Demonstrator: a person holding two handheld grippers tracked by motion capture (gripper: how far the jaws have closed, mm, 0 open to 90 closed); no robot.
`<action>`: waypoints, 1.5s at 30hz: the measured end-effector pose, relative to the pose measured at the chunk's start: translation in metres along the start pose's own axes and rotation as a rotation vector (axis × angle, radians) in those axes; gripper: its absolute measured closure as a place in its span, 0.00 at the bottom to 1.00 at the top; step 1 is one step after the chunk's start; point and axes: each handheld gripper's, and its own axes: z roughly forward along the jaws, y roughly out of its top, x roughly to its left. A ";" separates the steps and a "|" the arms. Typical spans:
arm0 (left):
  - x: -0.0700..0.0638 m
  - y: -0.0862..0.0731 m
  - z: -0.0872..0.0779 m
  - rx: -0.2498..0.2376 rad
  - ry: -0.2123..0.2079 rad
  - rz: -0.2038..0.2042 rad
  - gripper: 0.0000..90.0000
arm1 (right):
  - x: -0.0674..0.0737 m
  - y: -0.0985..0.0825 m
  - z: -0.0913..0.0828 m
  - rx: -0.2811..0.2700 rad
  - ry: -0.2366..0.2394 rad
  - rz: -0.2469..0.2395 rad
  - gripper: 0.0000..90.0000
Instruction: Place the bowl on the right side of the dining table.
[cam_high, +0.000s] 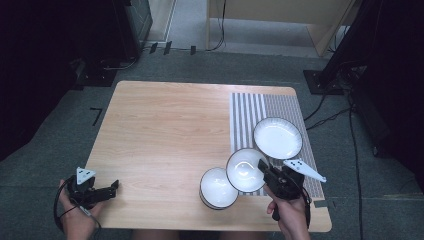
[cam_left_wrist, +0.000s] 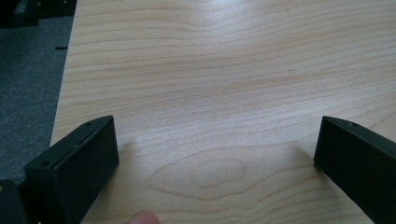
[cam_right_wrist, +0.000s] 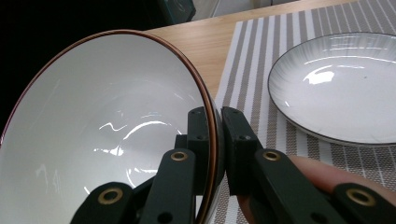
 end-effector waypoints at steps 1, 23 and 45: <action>0.000 0.000 0.000 0.000 0.000 0.000 0.00 | -0.002 0.001 0.000 -0.002 -0.004 0.004 0.93; 0.000 0.000 0.000 -0.001 -0.002 0.002 0.00 | -0.032 0.006 0.002 -0.013 -0.061 0.044 0.93; -0.001 0.000 0.000 -0.001 -0.004 0.004 0.00 | -0.060 0.014 0.011 -0.028 -0.113 0.100 0.93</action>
